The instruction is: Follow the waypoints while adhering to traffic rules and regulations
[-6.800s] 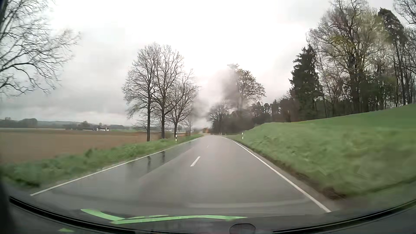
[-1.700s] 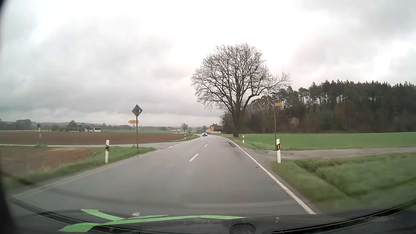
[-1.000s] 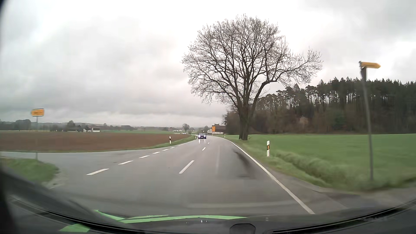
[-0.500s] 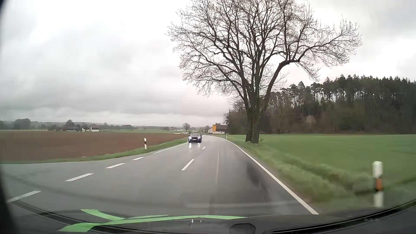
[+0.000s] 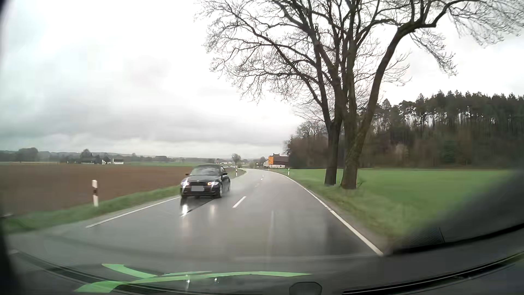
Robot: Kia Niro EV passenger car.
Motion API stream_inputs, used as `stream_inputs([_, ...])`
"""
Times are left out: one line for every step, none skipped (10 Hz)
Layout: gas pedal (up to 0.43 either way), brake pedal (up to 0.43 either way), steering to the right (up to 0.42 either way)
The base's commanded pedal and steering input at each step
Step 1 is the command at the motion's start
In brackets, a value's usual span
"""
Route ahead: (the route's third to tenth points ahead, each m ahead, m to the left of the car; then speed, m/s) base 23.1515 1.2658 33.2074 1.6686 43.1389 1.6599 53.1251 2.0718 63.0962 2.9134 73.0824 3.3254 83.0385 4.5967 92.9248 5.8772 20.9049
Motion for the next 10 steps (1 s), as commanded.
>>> stream_inputs([0.098, 0.0, -0.004])
stream_inputs([0.11, 0.0, -0.004])
stream_inputs([0.11, 0.0, -0.005])
stream_inputs([0.118, 0.0, -0.006])
stream_inputs([0.13, 0.0, -0.006])
stream_inputs([0.13, 0.0, -0.006])
stream_inputs([0.13, 0.0, -0.006])
stream_inputs([0.13, 0.0, -0.006])
stream_inputs([0.13, 0.0, -0.006])
stream_inputs([0.13, 0.0, -0.007])
